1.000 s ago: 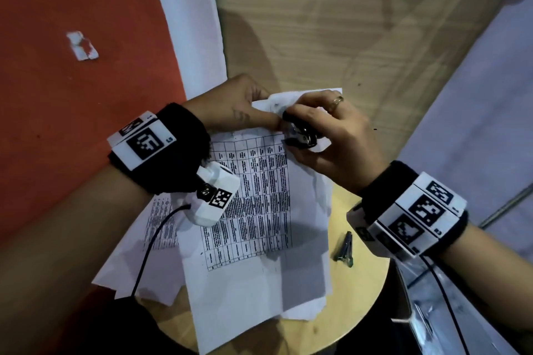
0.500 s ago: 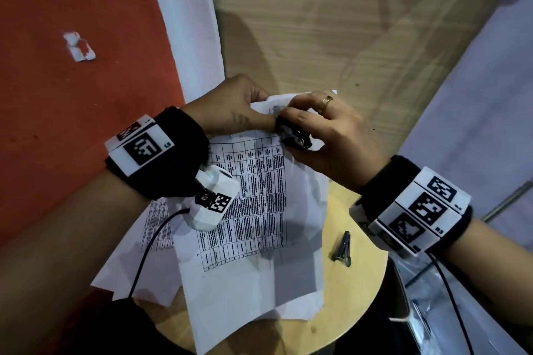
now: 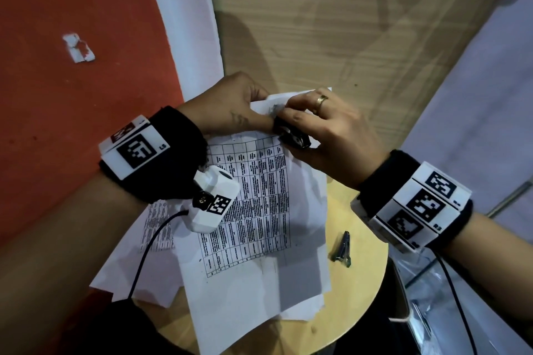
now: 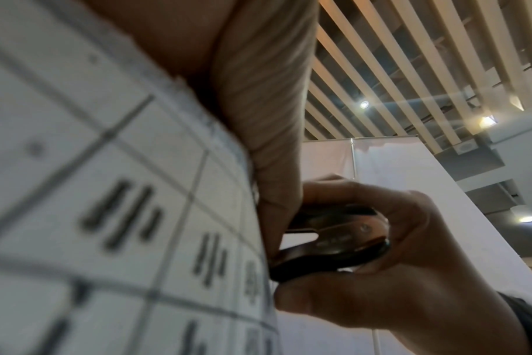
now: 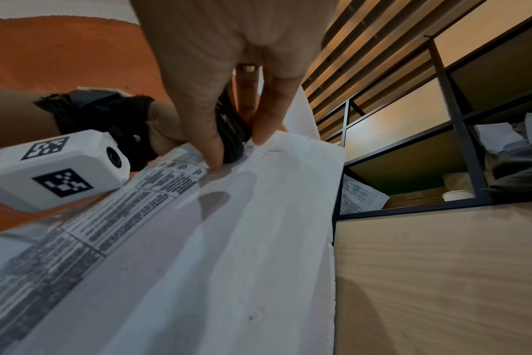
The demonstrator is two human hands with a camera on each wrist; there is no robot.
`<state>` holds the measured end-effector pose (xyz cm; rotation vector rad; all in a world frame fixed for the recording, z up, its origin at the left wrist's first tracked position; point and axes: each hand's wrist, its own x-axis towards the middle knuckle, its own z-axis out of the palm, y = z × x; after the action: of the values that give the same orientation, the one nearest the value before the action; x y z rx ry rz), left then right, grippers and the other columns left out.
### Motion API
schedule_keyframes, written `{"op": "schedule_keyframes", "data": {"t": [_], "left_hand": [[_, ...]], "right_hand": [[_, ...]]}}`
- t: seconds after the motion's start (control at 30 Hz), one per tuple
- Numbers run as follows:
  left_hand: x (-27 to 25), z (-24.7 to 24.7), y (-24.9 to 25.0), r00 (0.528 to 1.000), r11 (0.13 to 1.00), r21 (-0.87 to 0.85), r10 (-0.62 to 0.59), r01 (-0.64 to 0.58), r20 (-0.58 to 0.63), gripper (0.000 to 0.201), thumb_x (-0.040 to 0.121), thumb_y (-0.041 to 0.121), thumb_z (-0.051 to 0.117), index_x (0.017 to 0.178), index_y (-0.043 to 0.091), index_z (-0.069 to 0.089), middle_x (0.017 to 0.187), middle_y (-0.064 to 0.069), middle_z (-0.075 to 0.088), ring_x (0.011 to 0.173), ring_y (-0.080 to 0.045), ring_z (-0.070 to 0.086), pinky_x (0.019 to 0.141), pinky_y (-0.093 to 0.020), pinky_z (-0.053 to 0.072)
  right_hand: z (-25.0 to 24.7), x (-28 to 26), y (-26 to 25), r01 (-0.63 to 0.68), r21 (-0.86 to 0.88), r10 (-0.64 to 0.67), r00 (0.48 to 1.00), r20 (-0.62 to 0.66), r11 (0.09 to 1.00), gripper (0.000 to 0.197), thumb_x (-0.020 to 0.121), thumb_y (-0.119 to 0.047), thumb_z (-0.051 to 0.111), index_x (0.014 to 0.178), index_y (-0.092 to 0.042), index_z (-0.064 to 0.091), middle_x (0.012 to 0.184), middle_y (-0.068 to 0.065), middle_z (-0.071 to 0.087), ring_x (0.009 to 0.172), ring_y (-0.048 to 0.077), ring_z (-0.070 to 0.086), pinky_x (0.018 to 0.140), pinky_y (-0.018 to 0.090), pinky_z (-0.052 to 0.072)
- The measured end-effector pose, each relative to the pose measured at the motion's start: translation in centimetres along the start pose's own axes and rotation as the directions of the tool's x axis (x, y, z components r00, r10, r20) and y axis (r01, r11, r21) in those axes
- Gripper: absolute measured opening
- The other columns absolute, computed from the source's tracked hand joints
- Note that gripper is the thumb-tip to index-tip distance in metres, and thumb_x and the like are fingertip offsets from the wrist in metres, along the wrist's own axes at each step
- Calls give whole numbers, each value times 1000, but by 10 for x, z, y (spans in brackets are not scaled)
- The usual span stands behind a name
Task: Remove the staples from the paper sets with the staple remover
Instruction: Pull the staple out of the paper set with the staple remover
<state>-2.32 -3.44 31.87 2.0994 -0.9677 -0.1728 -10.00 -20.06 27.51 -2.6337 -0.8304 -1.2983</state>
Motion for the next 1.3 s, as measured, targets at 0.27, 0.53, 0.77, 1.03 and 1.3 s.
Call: {"op": "schedule_keyframes", "data": {"t": [0.27, 0.53, 0.77, 1.03, 1.3], "left_hand": [[0, -1, -7, 999, 998, -55, -28, 29, 18, 23, 66, 9, 83, 80, -3, 71, 68, -8, 58, 62, -9, 51, 60, -23, 40], [4, 0, -16, 999, 990, -140, -4, 9, 37, 10, 73, 5, 77, 81, 9, 72, 67, 4, 65, 60, -1, 54, 57, -13, 42], [6, 0, -21, 999, 970, -241, 39, -37, 2, 16, 71, 15, 75, 82, 5, 71, 62, 13, 68, 62, 1, 58, 60, -13, 46], [9, 1, -29, 989, 993, -40, 110, -115, -98, 63, 56, 54, 68, 80, -4, 70, 73, -9, 62, 69, -12, 50, 66, -30, 40], [5, 7, -50, 972, 980, 196, 65, -20, -226, 56, 52, 62, 54, 55, 6, 56, 54, -1, 42, 54, -17, 38, 55, -38, 39]], "right_hand": [[10, 1, 5, 42, 19, -43, 999, 6, 999, 20, 75, -9, 69, 93, -1, 70, 90, 15, 67, 77, 35, 62, 47, 41, 51], [14, -1, 9, -112, 163, 122, 991, -55, 980, 23, 73, -11, 74, 95, -2, 71, 92, 11, 68, 80, 28, 65, 69, 31, 50], [13, -3, 5, -232, 376, 278, 958, -74, 897, 27, 72, -13, 79, 95, -2, 71, 93, 10, 69, 86, 13, 62, 80, 18, 47], [13, -2, 2, -248, 342, 311, 939, -144, 906, 26, 71, -14, 77, 93, -1, 71, 93, 11, 68, 84, 15, 61, 79, 18, 46], [13, -3, 9, -278, 256, 319, 938, -136, 926, 21, 72, -14, 76, 90, -3, 71, 89, 12, 68, 82, 20, 62, 77, 17, 43]]}}
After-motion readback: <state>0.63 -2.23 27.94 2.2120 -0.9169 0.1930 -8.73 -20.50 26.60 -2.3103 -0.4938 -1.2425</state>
